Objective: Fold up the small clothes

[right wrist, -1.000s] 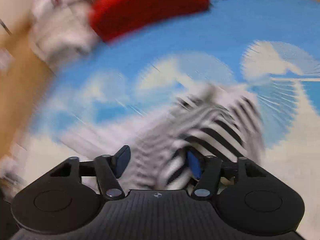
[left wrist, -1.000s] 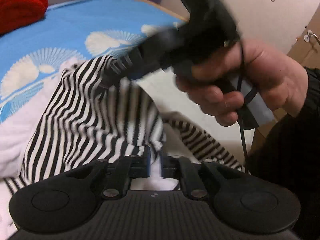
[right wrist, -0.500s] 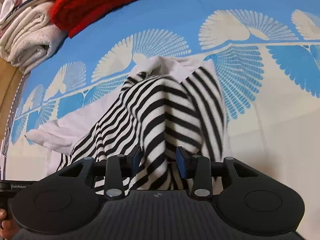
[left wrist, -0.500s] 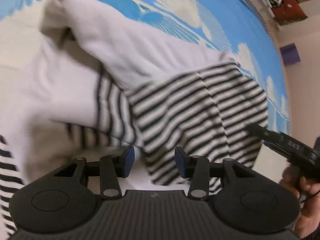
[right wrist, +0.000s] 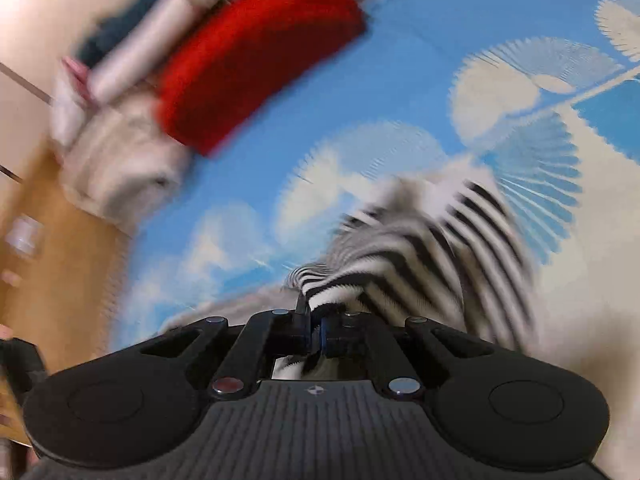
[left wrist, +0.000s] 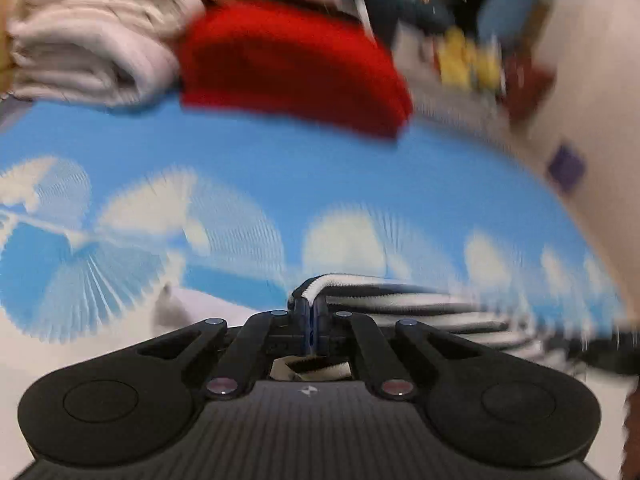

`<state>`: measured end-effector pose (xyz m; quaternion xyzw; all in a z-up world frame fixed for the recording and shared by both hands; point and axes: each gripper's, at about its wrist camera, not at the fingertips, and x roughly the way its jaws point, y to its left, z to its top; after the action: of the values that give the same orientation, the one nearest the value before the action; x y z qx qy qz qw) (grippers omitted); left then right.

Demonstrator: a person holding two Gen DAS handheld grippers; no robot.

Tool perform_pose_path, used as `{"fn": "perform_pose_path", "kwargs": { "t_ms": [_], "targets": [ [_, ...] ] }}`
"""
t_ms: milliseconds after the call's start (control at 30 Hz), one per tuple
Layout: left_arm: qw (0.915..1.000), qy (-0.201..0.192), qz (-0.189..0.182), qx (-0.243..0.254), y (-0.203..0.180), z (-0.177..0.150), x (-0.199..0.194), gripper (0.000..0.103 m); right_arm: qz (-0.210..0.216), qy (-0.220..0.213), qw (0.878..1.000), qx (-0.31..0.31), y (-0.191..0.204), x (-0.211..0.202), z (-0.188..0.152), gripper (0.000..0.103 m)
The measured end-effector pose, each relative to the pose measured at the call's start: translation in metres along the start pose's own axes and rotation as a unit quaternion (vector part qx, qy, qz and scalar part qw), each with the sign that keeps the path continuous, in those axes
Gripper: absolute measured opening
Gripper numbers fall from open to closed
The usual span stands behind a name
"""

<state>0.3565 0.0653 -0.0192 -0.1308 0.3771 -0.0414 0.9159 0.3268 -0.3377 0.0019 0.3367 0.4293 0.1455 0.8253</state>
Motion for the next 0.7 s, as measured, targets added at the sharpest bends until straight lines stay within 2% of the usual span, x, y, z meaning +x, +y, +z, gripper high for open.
{"fn": "perform_pose_path", "kwargs": {
  "t_ms": [33,67,100,133,167,200,233,267,300,333,367,400,433,500,667,700],
  "targets": [
    [0.9998,0.001,-0.011,-0.017,0.008,0.002,-0.001,0.001,0.033,-0.001,0.999,0.004,0.003,-0.004,-0.003,0.004],
    [0.9992,0.017,-0.022,-0.029,0.016,0.001,0.001,0.001,0.058,0.012,0.998,0.007,0.005,-0.003,-0.007,0.004],
    [0.9973,0.056,-0.031,-0.037,0.021,-0.004,0.01,0.001,0.073,0.043,0.996,0.007,0.006,0.002,-0.014,0.004],
    [0.9921,0.112,-0.037,-0.041,0.029,-0.01,0.02,0.001,0.065,0.087,0.994,-0.002,0.007,0.012,-0.022,0.005],
    [0.9805,0.19,-0.034,-0.035,0.033,-0.024,0.036,0.002,0.033,0.142,0.989,-0.023,0.008,0.025,-0.033,0.005],
    [0.9713,0.236,-0.019,-0.018,0.031,-0.036,0.05,0.003,-0.026,0.191,0.98,-0.048,0.004,0.038,-0.046,0.007],
    [0.9663,0.257,0.005,0.011,0.029,-0.045,0.055,0.007,-0.069,0.21,0.974,-0.056,-0.001,0.045,-0.052,0.009],
    [0.9653,0.258,0.026,0.034,0.028,-0.051,0.055,0.011,-0.107,0.215,0.969,-0.054,-0.009,0.049,-0.054,0.01],
    [0.9665,0.253,0.03,0.035,0.028,-0.05,0.052,0.024,-0.123,0.205,0.97,-0.039,-0.017,0.048,-0.049,0.01],
    [0.9686,0.246,0.023,0.025,0.032,-0.047,0.049,0.043,-0.121,0.189,0.974,-0.026,-0.019,0.044,-0.042,0.012],
    [0.9716,0.236,0.017,0.009,0.034,-0.044,0.045,0.051,-0.115,0.168,0.979,-0.015,-0.021,0.039,-0.033,0.016],
    [0.9742,0.225,0.017,-0.004,0.035,-0.045,0.039,0.06,-0.109,0.141,0.984,-0.011,-0.02,0.032,-0.025,0.027],
    [0.9749,0.222,0.02,-0.013,0.034,-0.044,0.038,0.061,-0.108,0.117,0.987,-0.012,-0.018,0.028,-0.018,0.039],
    [0.9724,0.23,0.023,-0.035,0.043,-0.04,0.038,0.061,-0.113,0.097,0.989,-0.016,-0.017,0.029,-0.013,0.048],
    [0.9629,0.25,0.007,-0.1,0.052,-0.053,0.053,0.06,-0.149,0.119,0.982,-0.009,-0.023,0.062,-0.018,0.048],
    [0.963,0.248,0.009,-0.104,0.051,-0.056,0.056,0.057,-0.153,0.124,0.98,-0.008,-0.023,0.069,-0.02,0.047]
  ]
}}
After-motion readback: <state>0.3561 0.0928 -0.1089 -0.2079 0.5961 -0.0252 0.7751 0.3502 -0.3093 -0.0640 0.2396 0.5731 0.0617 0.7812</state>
